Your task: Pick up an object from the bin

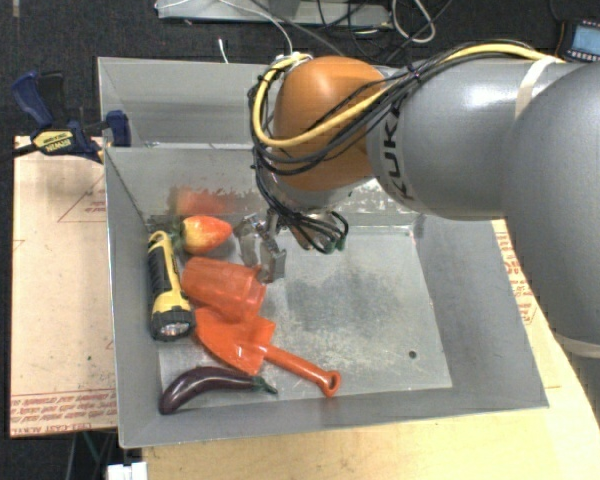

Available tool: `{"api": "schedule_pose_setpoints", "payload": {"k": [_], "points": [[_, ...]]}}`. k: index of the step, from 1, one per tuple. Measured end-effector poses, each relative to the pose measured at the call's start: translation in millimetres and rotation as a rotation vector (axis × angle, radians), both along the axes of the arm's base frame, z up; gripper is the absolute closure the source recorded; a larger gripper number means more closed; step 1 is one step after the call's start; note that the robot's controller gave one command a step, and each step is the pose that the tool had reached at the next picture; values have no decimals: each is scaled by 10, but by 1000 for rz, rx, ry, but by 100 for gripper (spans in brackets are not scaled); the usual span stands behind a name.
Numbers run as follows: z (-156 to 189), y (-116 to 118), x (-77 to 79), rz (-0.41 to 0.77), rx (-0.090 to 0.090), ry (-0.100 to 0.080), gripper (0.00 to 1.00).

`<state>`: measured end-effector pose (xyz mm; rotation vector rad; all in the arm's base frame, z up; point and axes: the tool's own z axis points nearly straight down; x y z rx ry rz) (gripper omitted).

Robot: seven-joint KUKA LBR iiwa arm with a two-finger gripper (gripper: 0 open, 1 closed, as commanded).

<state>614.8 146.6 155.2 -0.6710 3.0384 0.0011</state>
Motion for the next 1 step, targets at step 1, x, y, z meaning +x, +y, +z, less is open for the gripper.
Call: {"api": "schedule_pose_setpoints", "payload": {"k": [1], "points": [[0, 0, -1, 0, 0, 0, 100]]}}
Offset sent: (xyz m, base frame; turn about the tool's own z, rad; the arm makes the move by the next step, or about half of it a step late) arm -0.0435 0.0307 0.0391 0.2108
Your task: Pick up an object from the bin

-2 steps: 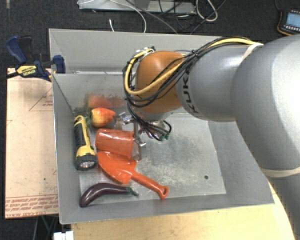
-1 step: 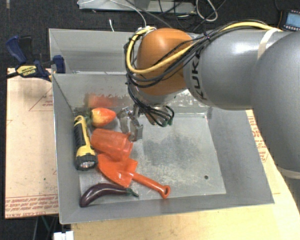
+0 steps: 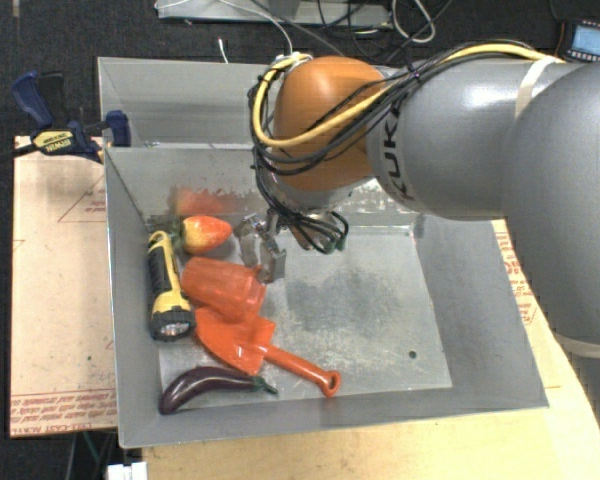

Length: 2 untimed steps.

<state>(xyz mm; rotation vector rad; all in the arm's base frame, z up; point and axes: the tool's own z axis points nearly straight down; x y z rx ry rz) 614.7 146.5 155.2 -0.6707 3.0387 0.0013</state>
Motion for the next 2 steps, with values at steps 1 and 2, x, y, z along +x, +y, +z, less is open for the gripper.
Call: {"api": "schedule_pose_setpoints", "payload": {"k": [1, 2], "points": [[403, 340, -427, -206, 10, -3, 100], [-94, 649, -205, 181, -4, -2, 100]]}}
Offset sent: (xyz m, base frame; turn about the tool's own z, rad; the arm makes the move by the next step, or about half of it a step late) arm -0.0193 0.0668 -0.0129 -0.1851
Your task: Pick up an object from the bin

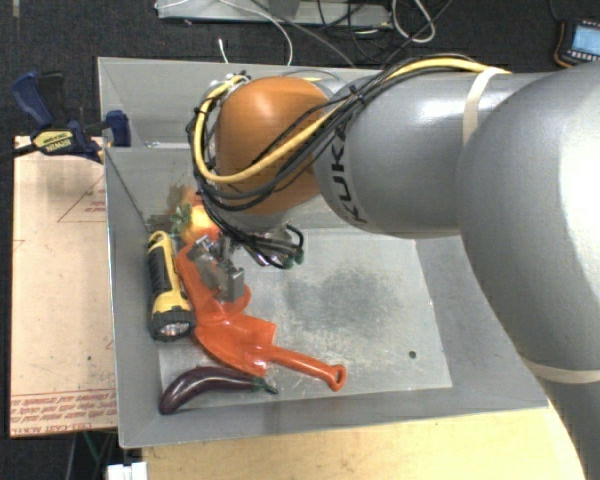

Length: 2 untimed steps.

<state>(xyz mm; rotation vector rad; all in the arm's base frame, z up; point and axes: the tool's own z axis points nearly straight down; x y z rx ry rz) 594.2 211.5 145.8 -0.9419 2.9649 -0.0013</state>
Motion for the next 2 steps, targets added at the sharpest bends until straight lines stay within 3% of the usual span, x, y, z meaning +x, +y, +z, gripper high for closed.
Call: {"api": "schedule_pose_setpoints", "payload": {"k": [1, 2], "points": [[65, -35, -214, -478, 14, 0, 100], [-121, -245, 182, -374, 12, 1, 100]]}}
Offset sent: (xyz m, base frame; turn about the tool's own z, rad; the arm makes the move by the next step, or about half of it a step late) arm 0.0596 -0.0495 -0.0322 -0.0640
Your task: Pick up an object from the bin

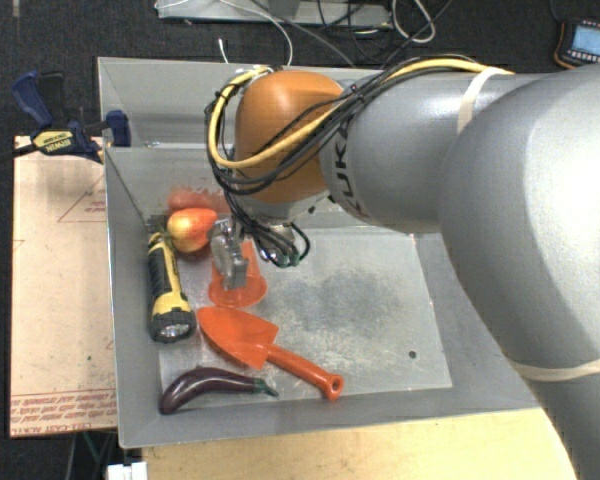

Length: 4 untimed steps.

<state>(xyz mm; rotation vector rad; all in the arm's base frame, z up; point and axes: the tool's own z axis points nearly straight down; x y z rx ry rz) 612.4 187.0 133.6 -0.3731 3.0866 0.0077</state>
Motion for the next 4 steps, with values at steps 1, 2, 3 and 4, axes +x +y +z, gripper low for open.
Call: {"api": "schedule_pose_setpoints", "payload": {"k": [1, 2, 3, 4], "points": [[185, 526, -325, 9, -2, -4, 100], [176, 568, -297, 37, 1, -6, 100], [-138, 480, -758, 502, -20, -17, 100], [317, 321, -293, 116, -1, -12, 100]]}}
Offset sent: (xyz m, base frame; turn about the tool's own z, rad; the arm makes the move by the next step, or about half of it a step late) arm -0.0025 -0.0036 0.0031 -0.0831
